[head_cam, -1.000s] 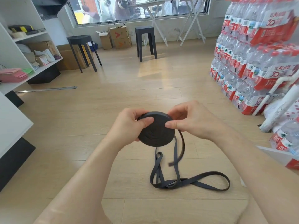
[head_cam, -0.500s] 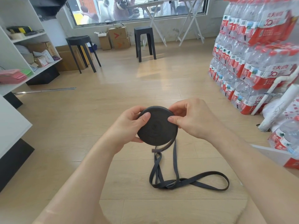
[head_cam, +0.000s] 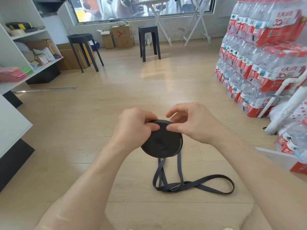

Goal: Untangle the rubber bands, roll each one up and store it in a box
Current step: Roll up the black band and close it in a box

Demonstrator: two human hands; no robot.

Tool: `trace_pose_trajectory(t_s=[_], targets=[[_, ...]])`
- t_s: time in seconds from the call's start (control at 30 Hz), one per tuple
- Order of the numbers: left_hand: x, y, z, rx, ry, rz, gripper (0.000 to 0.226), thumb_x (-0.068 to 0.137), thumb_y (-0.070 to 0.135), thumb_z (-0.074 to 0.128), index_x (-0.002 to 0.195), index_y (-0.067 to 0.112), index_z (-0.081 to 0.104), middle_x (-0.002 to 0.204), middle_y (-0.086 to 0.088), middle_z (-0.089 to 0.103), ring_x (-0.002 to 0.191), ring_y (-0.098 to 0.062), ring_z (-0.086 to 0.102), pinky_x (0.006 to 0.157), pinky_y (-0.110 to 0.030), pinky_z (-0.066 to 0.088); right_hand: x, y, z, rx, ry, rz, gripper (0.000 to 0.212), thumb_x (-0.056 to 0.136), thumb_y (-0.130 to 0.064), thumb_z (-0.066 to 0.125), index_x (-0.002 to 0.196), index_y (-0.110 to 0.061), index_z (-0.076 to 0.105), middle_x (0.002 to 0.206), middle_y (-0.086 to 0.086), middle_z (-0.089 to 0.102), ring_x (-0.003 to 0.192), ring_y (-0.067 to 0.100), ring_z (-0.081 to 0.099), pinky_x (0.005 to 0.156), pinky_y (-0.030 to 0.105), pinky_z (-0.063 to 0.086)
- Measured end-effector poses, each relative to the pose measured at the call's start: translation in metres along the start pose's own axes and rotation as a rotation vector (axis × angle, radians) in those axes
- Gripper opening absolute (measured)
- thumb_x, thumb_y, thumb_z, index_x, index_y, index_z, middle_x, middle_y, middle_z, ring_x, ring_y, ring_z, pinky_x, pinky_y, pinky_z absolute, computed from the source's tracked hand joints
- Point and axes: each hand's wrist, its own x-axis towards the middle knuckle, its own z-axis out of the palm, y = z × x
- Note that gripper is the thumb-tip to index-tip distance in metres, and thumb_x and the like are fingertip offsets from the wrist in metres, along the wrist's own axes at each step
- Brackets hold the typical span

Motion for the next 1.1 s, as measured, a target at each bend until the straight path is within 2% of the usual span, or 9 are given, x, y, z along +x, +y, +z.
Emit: trace_pose_trajectory(t_s=[0.1,0.23,0.33,0.5,0.6,0.73,0.97,1.03,1.1], targets=[[0.002,-0.004,-0.001,-0.120,0.072,-0.060,0.009,0.080,0.014,0.072,0.084,0.022,0.075,0.070,0.020,0.065,0.077,-0.008,0.064,0.078,-0.030,0.054,0.001,0.000,-0.008,0.175,0.025,0.133,0.011,0.075,-0.012,0.081,0.084,-0.013,0.074,0.075,0.002,0.074,0.066,0.009,0.069,0.057,0.023,0.055],[0.004,-0.006,-0.001,-0.244,0.113,-0.117,0.014,0.080,0.011,0.072,0.079,0.025,0.074,0.069,0.021,0.064,0.074,0.003,0.062,0.072,-0.018,0.051,-0.001,-0.002,-0.012,0.187,0.020,0.204,0.013,0.075,-0.013,0.082,0.085,-0.013,0.073,0.077,0.003,0.074,0.069,0.012,0.072,0.053,0.022,0.054],[0.006,-0.009,0.001,-0.326,0.114,-0.152,0.025,0.080,0.010,0.073,0.069,0.033,0.069,0.072,0.013,0.070,0.073,-0.006,0.067,0.074,-0.029,0.056,0.000,-0.001,-0.013,0.203,0.039,0.220,0.013,0.076,-0.013,0.082,0.085,-0.012,0.073,0.078,0.005,0.075,0.069,0.015,0.073,0.053,0.023,0.053],[0.009,-0.013,0.002,-0.461,0.128,-0.232,0.021,0.079,0.010,0.074,0.076,0.029,0.069,0.080,0.003,0.073,0.078,-0.018,0.069,0.076,-0.041,0.058,0.000,0.000,-0.009,0.267,0.091,0.187,0.013,0.077,-0.010,0.080,0.088,-0.009,0.073,0.076,0.006,0.074,0.068,0.012,0.070,0.055,0.022,0.055],[0.009,-0.012,0.000,-0.562,0.130,-0.274,0.014,0.081,0.007,0.073,0.086,0.020,0.069,0.083,-0.001,0.072,0.078,-0.019,0.068,0.068,-0.040,0.059,0.000,0.001,-0.012,0.364,0.045,0.195,0.015,0.079,-0.009,0.078,0.093,-0.012,0.073,0.082,0.006,0.075,0.074,0.012,0.070,0.060,0.021,0.055],[0.009,-0.013,-0.006,-0.724,0.150,-0.322,0.016,0.083,0.004,0.070,0.081,0.019,0.064,0.081,-0.002,0.069,0.076,-0.017,0.065,0.058,-0.035,0.059,-0.002,0.002,-0.016,0.444,-0.068,0.218,0.030,0.081,-0.004,0.075,0.105,-0.021,0.072,0.083,0.003,0.076,0.073,0.012,0.070,0.063,0.024,0.056],[0.009,-0.019,-0.004,-0.888,0.088,-0.432,0.011,0.087,0.010,0.066,0.097,0.006,0.069,0.087,-0.008,0.070,0.072,-0.021,0.066,0.050,-0.029,0.055,0.001,0.003,-0.004,0.503,0.220,0.210,0.015,0.076,-0.007,0.080,0.084,-0.008,0.068,0.068,0.009,0.071,0.058,0.010,0.065,0.054,0.020,0.053],[0.010,-0.020,-0.004,-0.920,0.075,-0.468,0.013,0.088,0.011,0.065,0.099,0.005,0.069,0.089,-0.009,0.070,0.072,-0.022,0.066,0.050,-0.029,0.055,0.001,0.003,0.001,0.522,0.217,0.209,0.011,0.078,-0.004,0.077,0.081,-0.010,0.068,0.068,0.004,0.070,0.059,0.007,0.063,0.056,0.019,0.052],[0.011,-0.023,-0.004,-0.965,0.086,-0.499,0.014,0.089,0.012,0.064,0.100,0.005,0.068,0.089,-0.008,0.069,0.072,-0.022,0.066,0.049,-0.029,0.055,0.000,0.003,-0.001,0.585,0.155,0.220,0.017,0.080,-0.001,0.074,0.089,-0.015,0.071,0.077,0.005,0.071,0.066,0.010,0.066,0.061,0.021,0.054]])
